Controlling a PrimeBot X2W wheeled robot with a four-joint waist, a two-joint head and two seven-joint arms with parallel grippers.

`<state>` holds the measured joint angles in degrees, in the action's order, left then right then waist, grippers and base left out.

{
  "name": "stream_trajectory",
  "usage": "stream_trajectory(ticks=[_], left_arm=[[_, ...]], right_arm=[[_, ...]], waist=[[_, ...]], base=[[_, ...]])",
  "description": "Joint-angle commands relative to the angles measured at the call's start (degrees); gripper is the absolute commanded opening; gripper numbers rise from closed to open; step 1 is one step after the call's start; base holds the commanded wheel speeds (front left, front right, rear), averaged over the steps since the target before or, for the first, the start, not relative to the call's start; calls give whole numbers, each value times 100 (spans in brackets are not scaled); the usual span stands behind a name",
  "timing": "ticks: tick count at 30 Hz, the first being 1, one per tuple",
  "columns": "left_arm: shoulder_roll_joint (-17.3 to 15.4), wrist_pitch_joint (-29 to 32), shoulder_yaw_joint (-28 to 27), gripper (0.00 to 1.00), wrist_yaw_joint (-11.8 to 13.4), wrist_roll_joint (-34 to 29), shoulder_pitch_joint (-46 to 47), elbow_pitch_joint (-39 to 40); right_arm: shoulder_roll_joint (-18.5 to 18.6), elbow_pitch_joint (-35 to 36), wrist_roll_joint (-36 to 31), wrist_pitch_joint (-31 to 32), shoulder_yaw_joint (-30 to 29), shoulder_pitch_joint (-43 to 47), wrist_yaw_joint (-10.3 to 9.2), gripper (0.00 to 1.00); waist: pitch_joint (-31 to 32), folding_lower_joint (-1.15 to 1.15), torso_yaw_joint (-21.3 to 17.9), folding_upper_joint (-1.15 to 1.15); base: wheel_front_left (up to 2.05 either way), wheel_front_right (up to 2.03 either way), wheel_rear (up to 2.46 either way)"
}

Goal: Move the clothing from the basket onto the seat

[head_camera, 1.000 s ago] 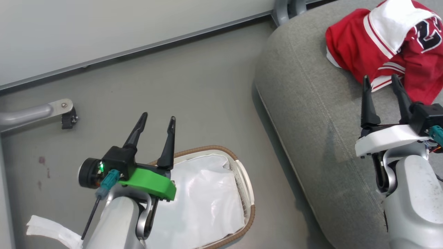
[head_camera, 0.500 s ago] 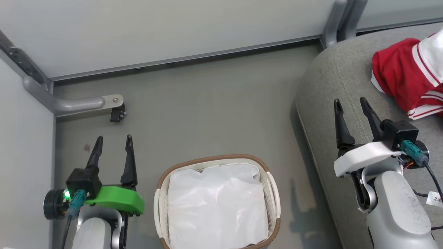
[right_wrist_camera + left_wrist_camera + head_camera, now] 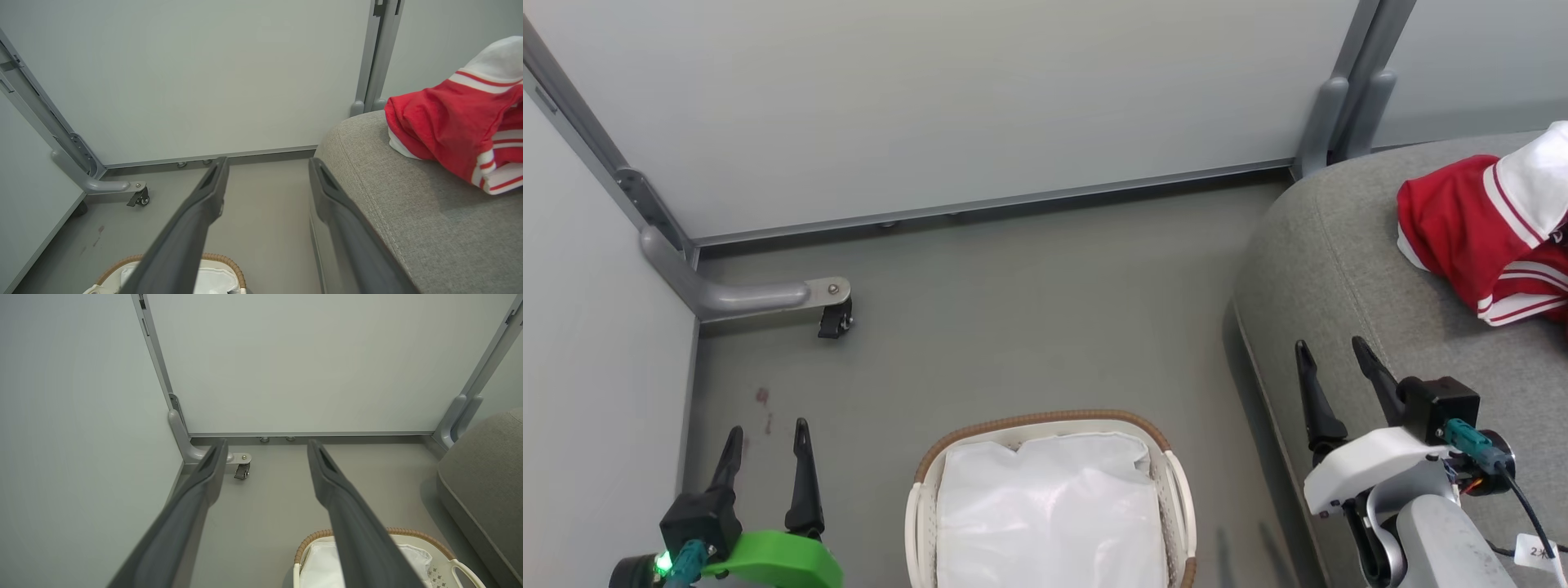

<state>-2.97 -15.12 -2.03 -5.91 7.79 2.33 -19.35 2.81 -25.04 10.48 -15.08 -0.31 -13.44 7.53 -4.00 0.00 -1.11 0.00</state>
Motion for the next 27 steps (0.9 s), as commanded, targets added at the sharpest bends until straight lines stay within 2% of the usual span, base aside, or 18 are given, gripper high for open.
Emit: stream_trajectory(ticks=[1, 4, 5, 10, 27], left_arm=[[2, -4, 8, 100, -25, 138, -98, -15], [1, -4, 47, 100, -59, 284, -220, -63], [2, 0, 49, 0, -50, 299, -130, -54], [36, 48, 26, 0, -59, 407, -163, -270], [28, 508, -76, 0, -82, 2173, -37, -81]], right_arm=[[27, 5, 29, -13, 14, 124, -8, 100], [27, 10, 60, -13, 19, 231, -8, 100], [-1, 4, 29, 0, 21, 164, 0, 0], [-44, -190, 136, 65, -4, 290, 0, 0], [-30, 115, 1906, 519, -133, 391, -1, 0]], waist=[[111, 0, -43, 0], [162, 0, -52, 0], [143, 0, -39, 0], [158, 0, -41, 0], [189, 0, -20, 0]], base=[[0, 0, 0], [0, 0, 0], [0, 0, 0], [0, 0, 0], [0, 0, 0]])
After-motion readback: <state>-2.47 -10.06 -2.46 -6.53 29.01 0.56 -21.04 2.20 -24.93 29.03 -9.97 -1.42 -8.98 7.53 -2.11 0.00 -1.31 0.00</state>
